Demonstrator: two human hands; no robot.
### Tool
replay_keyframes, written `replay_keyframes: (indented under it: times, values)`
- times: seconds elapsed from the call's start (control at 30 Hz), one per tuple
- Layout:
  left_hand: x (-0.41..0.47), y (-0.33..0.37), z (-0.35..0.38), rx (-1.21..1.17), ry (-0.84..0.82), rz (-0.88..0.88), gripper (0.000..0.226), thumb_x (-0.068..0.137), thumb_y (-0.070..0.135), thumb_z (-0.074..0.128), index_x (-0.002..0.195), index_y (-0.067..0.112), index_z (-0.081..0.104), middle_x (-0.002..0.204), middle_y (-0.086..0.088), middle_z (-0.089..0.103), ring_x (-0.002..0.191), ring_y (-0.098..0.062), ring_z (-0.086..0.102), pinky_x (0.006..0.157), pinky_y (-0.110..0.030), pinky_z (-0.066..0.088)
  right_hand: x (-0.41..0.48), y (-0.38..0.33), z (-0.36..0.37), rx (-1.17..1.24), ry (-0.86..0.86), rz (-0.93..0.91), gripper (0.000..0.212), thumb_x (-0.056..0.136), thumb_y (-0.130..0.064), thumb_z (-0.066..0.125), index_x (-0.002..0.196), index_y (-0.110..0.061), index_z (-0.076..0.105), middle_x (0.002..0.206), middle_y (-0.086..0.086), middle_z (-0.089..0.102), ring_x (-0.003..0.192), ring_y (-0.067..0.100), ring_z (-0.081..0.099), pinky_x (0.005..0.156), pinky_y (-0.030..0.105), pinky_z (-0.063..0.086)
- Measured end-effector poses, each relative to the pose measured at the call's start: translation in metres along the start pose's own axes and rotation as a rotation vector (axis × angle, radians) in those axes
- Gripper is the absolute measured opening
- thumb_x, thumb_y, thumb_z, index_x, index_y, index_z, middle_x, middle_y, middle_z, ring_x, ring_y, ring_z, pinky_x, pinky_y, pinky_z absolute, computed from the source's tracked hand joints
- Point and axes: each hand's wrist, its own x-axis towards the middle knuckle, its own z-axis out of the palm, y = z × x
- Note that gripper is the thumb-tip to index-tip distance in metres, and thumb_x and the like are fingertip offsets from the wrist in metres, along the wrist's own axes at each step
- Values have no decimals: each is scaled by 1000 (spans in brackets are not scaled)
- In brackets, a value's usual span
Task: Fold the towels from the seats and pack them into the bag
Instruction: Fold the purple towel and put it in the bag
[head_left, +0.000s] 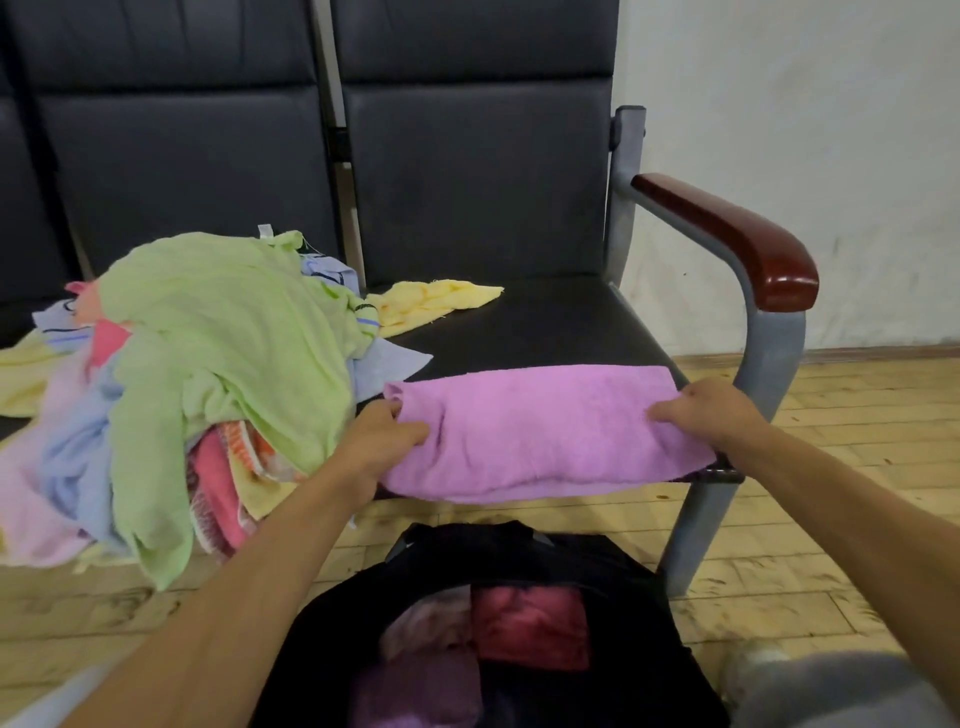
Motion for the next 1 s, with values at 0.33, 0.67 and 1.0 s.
replay_keyframes:
  times: [0.33, 0.67, 1.0]
  values:
    - [-4, -10, -24, -709, -204, -361, 35, 88, 29, 66, 116, 8, 64, 101, -18, 68, 85, -33, 66, 66, -38, 58, -6, -5, -4, 576, -198, 275, 48, 87, -17, 71, 129, -5, 50, 114, 16, 62, 91, 35, 62, 73, 47, 54]
    - [-9, 73, -42, -377, -7, -107, 27, 92, 26, 56, 111, 8, 57, 80, -12, 61, 67, -26, 60, 56, -30, 48, -9, -20, 16, 655, -407, 189, 55, 93, -2, 59, 144, -3, 38, 122, 17, 63, 100, 34, 66, 76, 49, 56]
    - [-28, 111, 89, 182, -283, 196, 15, 95, 17, 43, 89, 15, 57, 73, -3, 53, 65, -15, 50, 59, -28, 39, -11, -18, 18, 733, -437, 170, 20, 100, -2, 41, 87, -7, 57, 97, 14, 64, 94, 33, 62, 76, 44, 53]
